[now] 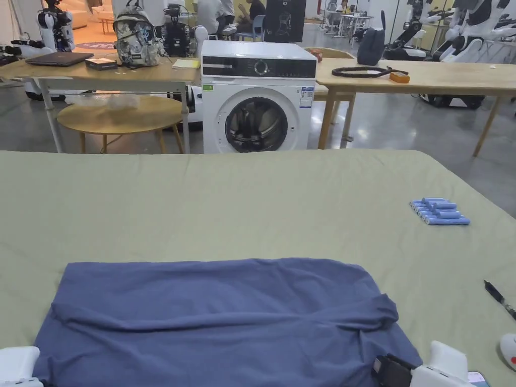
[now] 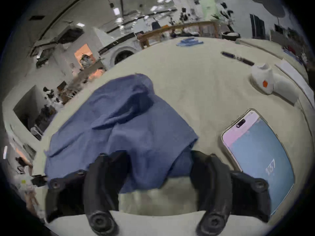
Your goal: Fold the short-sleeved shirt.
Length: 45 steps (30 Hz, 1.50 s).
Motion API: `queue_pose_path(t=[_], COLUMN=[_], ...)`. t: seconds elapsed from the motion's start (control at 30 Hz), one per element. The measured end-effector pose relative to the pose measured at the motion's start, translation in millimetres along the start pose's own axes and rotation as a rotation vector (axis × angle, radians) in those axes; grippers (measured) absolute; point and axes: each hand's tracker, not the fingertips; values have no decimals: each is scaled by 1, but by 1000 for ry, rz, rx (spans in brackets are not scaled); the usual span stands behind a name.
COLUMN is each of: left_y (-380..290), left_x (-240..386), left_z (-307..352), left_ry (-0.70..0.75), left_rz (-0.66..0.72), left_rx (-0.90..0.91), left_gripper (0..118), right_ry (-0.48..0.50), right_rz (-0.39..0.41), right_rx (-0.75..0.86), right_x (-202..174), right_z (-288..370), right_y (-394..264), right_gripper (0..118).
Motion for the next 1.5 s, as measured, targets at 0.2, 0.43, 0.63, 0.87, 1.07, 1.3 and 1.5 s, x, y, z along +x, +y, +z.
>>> queue_pose_path(t=[0.2,0.43,0.63,0.87,1.07,1.3,1.5], left_y=[-9,-21,-82,-162,-176,-128,-98], left_x=[-18,-32,-40,-50,-63,-10,26], left_z=[3,98,160,170,177,246,274], left_ry=[-73,-108,-122,-154,-191,-116,-171], left_rz=[41,70,114,193,332,173,108], left_rx=[60,262,248,205,311,595,698], left_gripper=[0,0,0,14,64,63,0], right_ry=[59,15,5,-56,-103,108,224], right_rz=[49,141,184,233,319,387,492], right_rx=[57,125,125,40,88,260,339], right_x=[4,-9,9,29,32,-11,-50], right_z=[10,53,119,153,146,192,211], right_y=[1,-1,-37,-101,-111,-78,-62], right_gripper=[4,4,4,4,74,74,30])
